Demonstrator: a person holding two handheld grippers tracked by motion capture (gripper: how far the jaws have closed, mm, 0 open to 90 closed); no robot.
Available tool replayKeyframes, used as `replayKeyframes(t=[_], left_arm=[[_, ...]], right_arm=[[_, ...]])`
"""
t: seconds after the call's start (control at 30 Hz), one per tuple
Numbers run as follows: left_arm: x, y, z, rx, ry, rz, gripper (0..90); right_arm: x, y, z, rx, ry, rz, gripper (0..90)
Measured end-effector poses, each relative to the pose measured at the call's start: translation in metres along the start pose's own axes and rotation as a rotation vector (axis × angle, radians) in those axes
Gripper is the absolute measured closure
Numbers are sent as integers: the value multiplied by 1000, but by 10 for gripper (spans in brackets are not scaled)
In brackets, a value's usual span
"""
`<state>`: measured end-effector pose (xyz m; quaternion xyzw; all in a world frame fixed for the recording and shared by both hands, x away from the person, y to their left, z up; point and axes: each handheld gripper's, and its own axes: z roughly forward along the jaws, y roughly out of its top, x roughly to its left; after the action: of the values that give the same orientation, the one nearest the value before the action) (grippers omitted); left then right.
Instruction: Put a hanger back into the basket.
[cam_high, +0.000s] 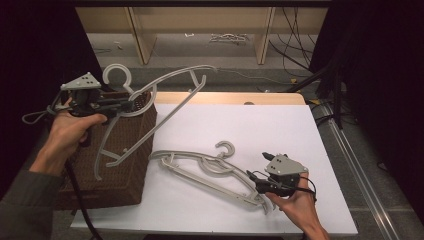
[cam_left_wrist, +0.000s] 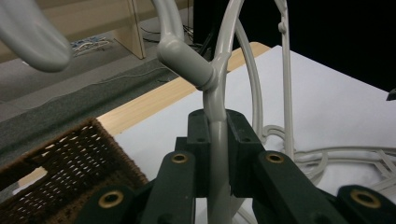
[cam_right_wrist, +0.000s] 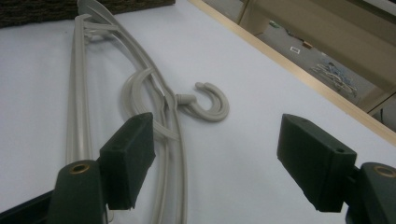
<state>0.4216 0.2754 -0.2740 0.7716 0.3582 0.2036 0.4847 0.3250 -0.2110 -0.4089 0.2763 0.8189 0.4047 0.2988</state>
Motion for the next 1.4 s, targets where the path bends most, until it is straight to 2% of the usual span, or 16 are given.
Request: replayKeyframes(t=[0.1,0.27,0.47,0.7,0.87,1.07,1.2,1.3,1.4], left_arm=[[10,-4,-6,-9,28,-13,815],[24,-12,-12,-15,71,-8,815],[47,-27,-15,-5,103,-52,814],[67,-50,-22,4,134,-99,813],[79,-66,-30,10,163,-118,813],[95,-86,-40,29,217,-133,812],[101,-98,-44,40,226,-145,812],[105,-107,-46,49,203,-177,811],[107,-113,-47,68,213,-174,811]], right_arm=[[0,-1,0,-2,4,5,275],[0,-3,1,4,4,9,269],[1,-3,0,3,4,6,269],[0,-5,0,13,5,9,269],[1,-5,0,15,11,6,269],[2,-5,1,11,8,6,269],[2,-5,2,12,8,7,269],[2,-5,2,12,6,7,269],[2,-6,2,15,9,6,269]])
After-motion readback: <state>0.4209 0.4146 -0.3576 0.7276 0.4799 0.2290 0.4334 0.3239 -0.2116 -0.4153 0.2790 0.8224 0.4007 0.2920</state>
